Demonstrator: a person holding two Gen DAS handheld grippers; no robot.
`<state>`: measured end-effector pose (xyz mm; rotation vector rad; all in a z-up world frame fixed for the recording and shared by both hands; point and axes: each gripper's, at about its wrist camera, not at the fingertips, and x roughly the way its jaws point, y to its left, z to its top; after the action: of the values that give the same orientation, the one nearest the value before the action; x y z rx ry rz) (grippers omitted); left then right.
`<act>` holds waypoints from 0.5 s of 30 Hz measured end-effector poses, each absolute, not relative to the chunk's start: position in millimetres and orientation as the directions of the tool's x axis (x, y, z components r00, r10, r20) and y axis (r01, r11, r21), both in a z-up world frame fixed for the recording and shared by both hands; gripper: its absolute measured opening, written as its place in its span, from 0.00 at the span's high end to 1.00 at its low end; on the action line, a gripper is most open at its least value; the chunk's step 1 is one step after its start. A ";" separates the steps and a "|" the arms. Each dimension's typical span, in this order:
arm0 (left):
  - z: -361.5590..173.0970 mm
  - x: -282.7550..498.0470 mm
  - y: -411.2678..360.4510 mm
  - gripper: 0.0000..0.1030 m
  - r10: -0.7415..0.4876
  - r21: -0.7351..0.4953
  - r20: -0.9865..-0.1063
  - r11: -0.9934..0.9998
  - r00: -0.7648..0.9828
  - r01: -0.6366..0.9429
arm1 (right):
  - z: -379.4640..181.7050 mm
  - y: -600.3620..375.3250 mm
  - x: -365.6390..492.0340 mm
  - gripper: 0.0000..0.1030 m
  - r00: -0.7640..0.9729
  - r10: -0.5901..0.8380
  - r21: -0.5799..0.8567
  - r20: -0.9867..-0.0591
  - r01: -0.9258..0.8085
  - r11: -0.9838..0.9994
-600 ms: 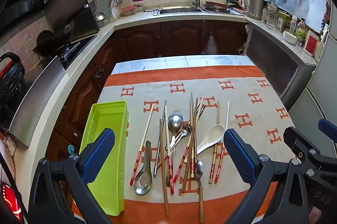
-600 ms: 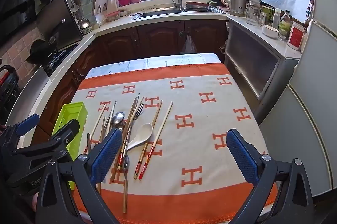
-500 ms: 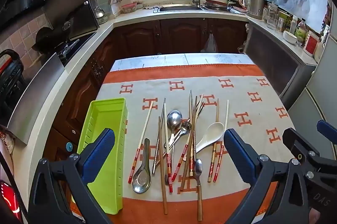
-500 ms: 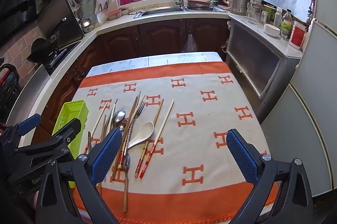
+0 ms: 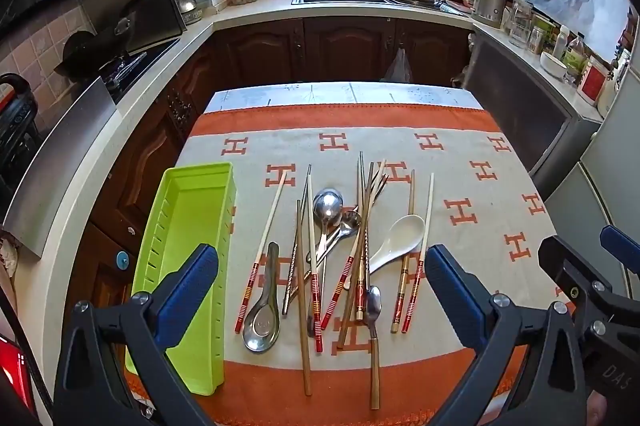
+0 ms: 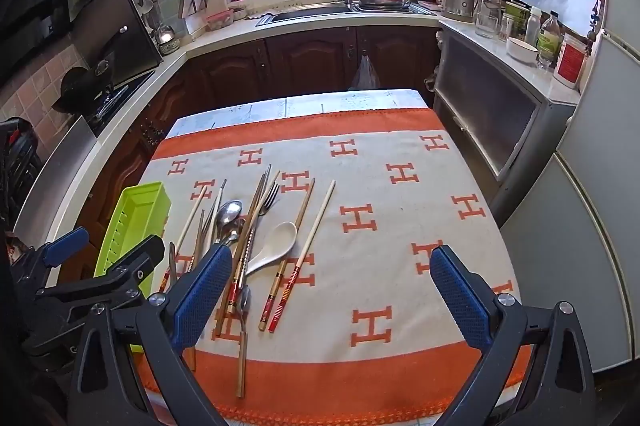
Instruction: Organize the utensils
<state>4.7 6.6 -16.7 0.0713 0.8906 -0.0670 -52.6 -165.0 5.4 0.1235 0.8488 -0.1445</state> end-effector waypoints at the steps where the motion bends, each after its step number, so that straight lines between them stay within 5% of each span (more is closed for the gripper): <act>1: -16.9 4.9 6.3 0.01 -0.026 0.036 -0.779 0.996 0.627 0.087 | 4.9 -164.7 -52.4 0.02 0.652 -0.077 0.051 -0.754 0.175 0.983; 15: -18.0 4.8 6.9 0.01 -0.025 0.035 -0.780 0.996 0.626 0.083 | 5.4 -161.0 -48.8 0.02 0.650 -0.076 0.046 -0.756 0.168 0.985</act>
<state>4.8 6.9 -18.0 0.0697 0.8930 -0.0620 -48.8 -161.0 5.4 0.1152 0.8525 -0.1389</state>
